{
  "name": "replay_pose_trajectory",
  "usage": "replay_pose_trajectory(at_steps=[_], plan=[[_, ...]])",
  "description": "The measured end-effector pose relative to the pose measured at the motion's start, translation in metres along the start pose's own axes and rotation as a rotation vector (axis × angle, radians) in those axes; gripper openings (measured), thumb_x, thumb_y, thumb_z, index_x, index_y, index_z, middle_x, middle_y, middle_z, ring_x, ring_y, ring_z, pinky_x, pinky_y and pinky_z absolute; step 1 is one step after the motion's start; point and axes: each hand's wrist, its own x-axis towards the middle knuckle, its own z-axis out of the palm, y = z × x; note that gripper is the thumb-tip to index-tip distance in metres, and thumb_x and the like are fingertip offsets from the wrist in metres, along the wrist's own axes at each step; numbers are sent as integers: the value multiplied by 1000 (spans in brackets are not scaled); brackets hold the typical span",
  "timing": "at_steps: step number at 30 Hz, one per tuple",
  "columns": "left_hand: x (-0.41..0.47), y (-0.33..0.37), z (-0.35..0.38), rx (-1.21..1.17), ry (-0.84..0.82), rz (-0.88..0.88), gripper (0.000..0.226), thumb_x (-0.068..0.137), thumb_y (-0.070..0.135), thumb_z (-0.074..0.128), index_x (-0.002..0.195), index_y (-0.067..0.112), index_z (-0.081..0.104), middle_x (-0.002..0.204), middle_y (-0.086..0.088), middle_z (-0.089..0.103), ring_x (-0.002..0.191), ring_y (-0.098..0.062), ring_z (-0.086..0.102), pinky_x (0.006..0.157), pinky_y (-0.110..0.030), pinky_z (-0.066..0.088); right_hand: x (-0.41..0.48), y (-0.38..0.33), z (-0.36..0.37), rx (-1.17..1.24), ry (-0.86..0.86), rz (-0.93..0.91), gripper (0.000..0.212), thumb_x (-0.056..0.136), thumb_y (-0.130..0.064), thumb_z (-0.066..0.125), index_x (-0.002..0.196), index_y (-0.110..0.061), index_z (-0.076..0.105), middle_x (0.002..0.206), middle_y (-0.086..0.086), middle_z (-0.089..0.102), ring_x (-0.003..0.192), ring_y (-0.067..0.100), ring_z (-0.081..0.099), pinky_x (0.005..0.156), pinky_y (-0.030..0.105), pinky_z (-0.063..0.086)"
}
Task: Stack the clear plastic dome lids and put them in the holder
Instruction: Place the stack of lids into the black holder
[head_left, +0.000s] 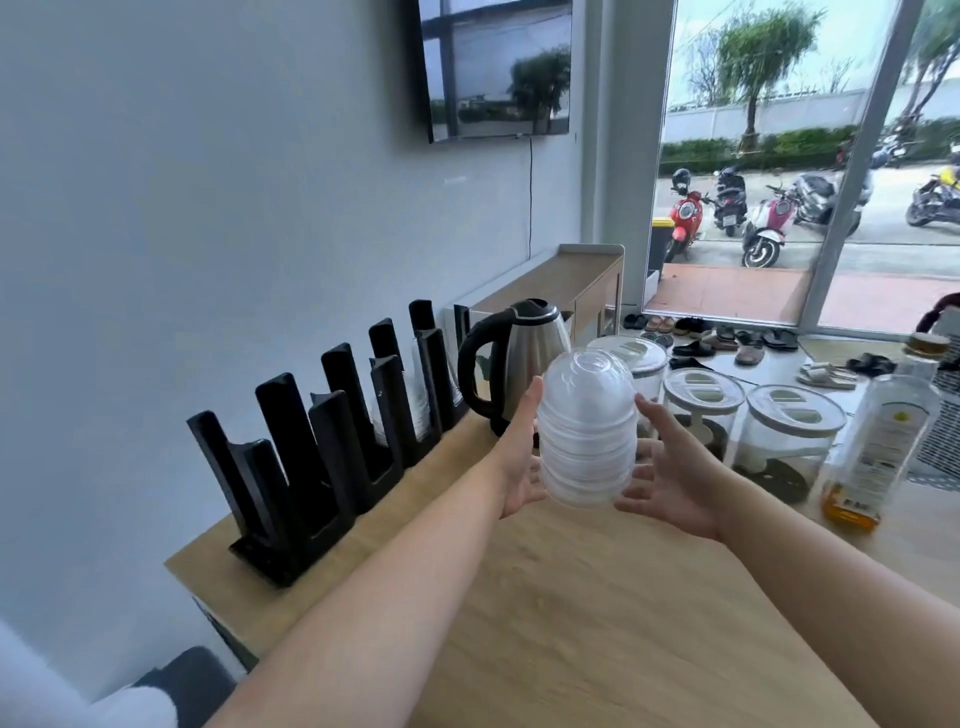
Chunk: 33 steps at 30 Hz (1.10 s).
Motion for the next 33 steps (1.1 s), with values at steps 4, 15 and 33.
replay_pose_trajectory(at_steps=[4, 15, 33], plan=[[4, 35, -52, 42, 11, 11, 103, 66, 91, 28, 143, 24, 39, 141, -14, 49, 127, -31, 50, 99, -42, 46, 21, -23, 54, -5, -40, -19, 83, 76, -69, 49, 124, -1, 53, 109, 20, 58, 99, 34, 58, 99, 47, 44], [20, 154, -208, 181, 26, 89, 94, 75, 86, 20, 144, 24, 35, 140, -14, 48, 127, -32, 49, 89, -38, 47, 104, -97, 209, 3, -118, -112, 96, 75, -77, 41, 141, -8, 35, 140, 24, 44, 124, 39, 46, 106, 52, 30], [96, 168, -312, 325, -81, 25, 88, 76, 82, -6, 148, 39, 20, 150, -15, 37, 138, -35, 34, 116, -47, 9, 185, -117, 285, -155, 42, -93, 93, 77, -78, 35, 146, -15, 31, 149, 18, 37, 136, 34, 37, 115, 54, 8]])
